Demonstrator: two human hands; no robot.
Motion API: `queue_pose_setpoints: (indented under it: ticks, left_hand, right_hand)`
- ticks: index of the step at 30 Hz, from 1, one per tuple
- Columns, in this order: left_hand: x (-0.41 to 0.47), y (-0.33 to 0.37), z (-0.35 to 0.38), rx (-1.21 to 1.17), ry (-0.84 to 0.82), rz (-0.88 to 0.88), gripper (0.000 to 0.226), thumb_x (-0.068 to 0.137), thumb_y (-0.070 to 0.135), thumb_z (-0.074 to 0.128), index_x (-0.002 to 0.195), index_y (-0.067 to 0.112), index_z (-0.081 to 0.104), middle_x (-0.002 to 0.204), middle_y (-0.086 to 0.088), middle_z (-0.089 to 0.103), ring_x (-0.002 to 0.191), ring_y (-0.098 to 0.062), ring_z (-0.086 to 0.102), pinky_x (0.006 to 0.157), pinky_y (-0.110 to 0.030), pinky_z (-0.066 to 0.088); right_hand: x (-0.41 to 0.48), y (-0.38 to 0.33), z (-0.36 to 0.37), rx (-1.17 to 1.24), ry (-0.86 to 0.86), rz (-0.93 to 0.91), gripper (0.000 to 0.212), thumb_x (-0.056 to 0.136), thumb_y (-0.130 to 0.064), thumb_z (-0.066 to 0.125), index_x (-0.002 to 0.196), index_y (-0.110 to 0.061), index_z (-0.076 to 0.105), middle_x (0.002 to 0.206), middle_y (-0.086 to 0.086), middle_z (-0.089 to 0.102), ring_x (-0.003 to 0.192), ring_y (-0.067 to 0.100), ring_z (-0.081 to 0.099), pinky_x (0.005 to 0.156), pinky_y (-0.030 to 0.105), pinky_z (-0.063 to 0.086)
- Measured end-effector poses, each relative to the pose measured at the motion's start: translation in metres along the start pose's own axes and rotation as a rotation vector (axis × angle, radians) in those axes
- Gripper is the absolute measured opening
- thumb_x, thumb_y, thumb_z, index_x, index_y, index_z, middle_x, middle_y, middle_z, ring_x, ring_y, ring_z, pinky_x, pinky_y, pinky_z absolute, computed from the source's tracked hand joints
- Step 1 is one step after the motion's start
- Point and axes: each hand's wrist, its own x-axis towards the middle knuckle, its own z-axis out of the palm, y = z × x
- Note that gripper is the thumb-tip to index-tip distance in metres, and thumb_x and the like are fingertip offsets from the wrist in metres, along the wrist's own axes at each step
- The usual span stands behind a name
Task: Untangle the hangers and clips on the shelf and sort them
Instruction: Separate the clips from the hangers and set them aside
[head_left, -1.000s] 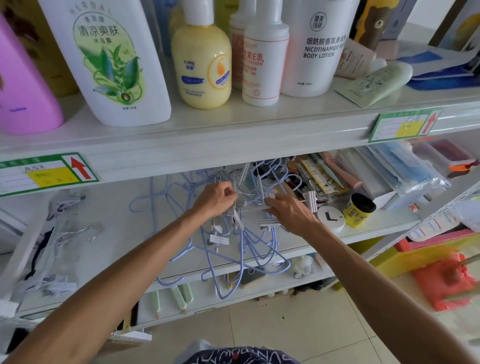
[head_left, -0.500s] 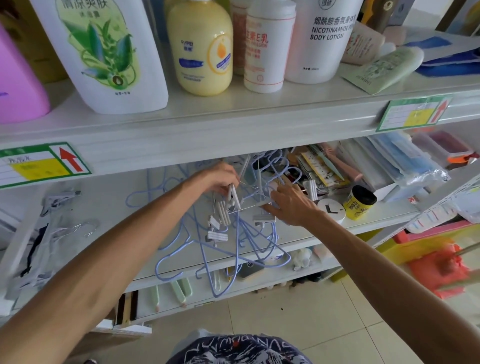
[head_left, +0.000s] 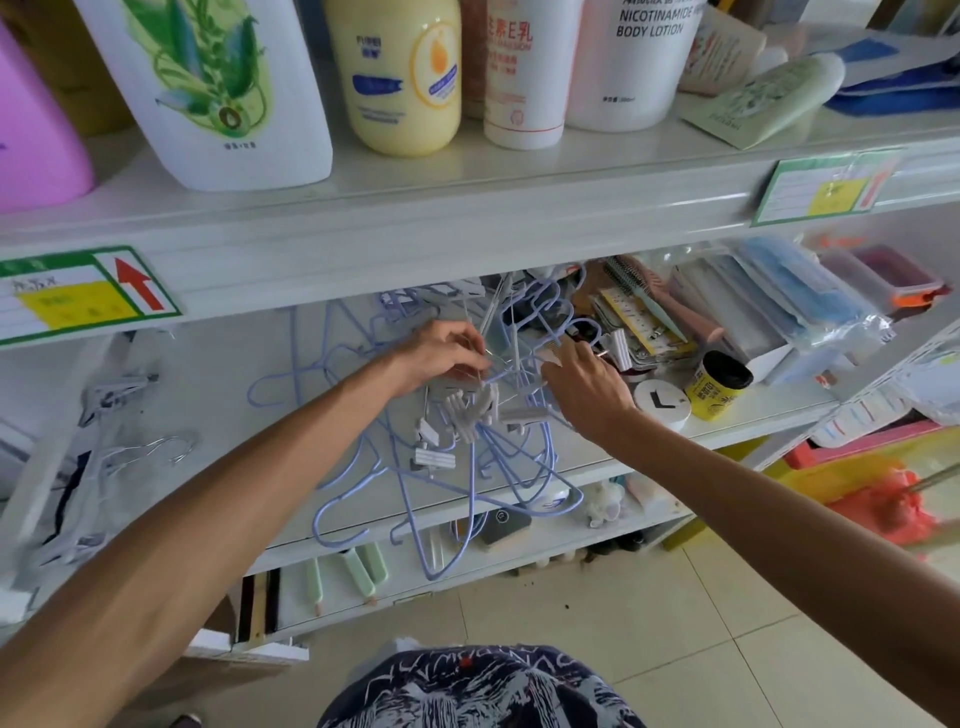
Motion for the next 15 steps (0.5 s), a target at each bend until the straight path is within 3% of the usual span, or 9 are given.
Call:
queue_pose_setpoints:
  ticks: [4,9,15]
  left_hand:
    - [-0.005,0.003,0.005,-0.06,0.009,0.047,0.019,0.08,-0.003,0.073,0.098,-0.001,0.065,0.094,-0.016,0.072,0.091,-0.032,0.071,0.087,-0.04,0.059]
    - [-0.012,0.001,0.006,-0.061,0.046,0.094,0.019,0.079,-0.005,0.073,0.097,-0.004,0.066,0.094,-0.018,0.074,0.095,-0.034,0.072,0.089,-0.041,0.058]
    - [-0.019,0.003,0.009,-0.069,0.04,0.149,0.019,0.08,-0.004,0.074,0.097,-0.004,0.065,0.093,-0.015,0.074,0.092,-0.028,0.074,0.093,-0.041,0.056]
  right_hand:
    - [-0.002,0.0,-0.004,0.074,0.15,-0.031,0.017,0.077,-0.006,0.078,0.089,-0.012,0.067,0.099,0.016,0.053,0.083,0.029,0.058,0.06,0.035,0.056]
    - [0.0,-0.011,0.0,0.064,0.148,-0.08,0.018,0.079,-0.001,0.071,0.094,-0.008,0.063,0.105,0.017,0.05,0.093,0.031,0.055,0.071,0.04,0.059]
    - [0.005,-0.019,-0.003,0.093,0.182,-0.098,0.015,0.079,0.001,0.068,0.09,-0.006,0.06,0.098,0.017,0.051,0.089,0.031,0.054,0.07,0.041,0.058]
